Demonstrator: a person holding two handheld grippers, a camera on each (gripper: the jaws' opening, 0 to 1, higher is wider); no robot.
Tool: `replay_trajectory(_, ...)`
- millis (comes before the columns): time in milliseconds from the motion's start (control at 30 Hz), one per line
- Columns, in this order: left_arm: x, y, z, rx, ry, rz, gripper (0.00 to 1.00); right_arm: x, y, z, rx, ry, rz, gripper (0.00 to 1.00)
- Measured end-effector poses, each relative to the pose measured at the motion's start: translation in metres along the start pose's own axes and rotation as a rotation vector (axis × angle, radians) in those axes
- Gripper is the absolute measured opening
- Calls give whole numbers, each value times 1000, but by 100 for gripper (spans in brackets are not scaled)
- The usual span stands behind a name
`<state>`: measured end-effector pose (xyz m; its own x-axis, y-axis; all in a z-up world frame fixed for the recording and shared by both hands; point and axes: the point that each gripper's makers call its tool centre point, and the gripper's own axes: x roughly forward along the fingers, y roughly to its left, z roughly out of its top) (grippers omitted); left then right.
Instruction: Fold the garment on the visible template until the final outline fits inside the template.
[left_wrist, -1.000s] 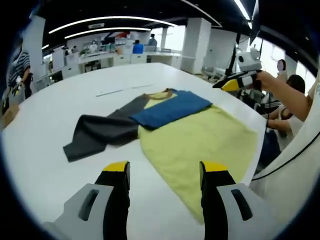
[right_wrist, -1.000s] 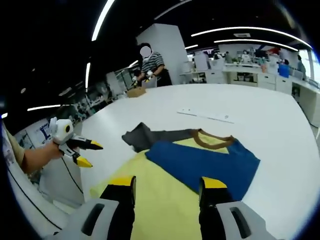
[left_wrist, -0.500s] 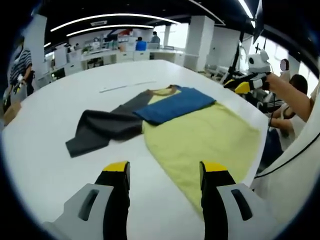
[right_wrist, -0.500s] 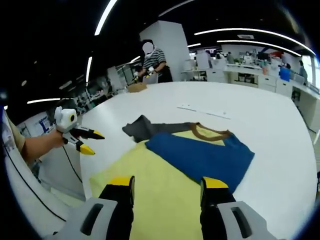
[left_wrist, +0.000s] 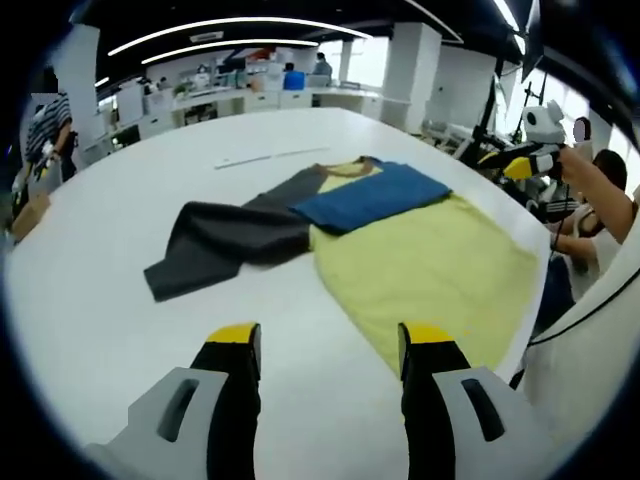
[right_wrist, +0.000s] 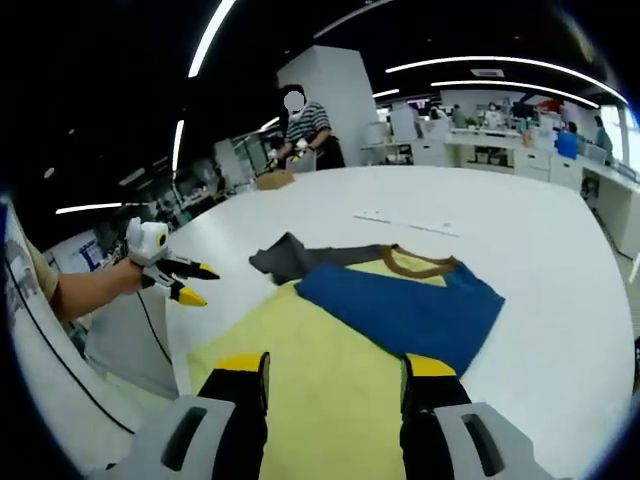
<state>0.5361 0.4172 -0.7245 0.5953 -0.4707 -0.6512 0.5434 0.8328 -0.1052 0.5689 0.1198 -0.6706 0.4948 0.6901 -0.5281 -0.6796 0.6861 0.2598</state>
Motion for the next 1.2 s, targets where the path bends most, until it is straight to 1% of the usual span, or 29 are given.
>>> replay_trajectory(133, 1, 10, -2, 1, 15, 16, 52, -1, -4, -5, -2, 6, -12, 50)
replay_trajectory(267, 1, 20, -2, -3, 16, 34, 51, -3, -6, -11, 6, 17, -17, 50)
replay_trajectory(467, 3, 36, -1, -9, 18, 63, 49, -5, -10, -17, 14, 25, -27, 50)
replay_trajectory(600, 7, 45, 0, -17, 20, 79, 47, -7, -12, -17, 19, 20, -32, 49)
replay_trajectory(800, 17, 55, 7, 4, 20, 100, 43, -9, -15, -19, 26, 20, -38, 49)
replay_trajectory(900, 21, 62, 7, 11, 26, 117, 41, -10, -17, -20, 30, 21, -42, 49)
replay_trajectory(1033, 25, 76, 4, 1, 36, 136, 40, -11, -19, -22, 35, 23, -45, 49)
replay_trajectory(1200, 29, 91, 0, 5, 55, 153, 42, -14, -22, -25, 42, 24, -52, 49)
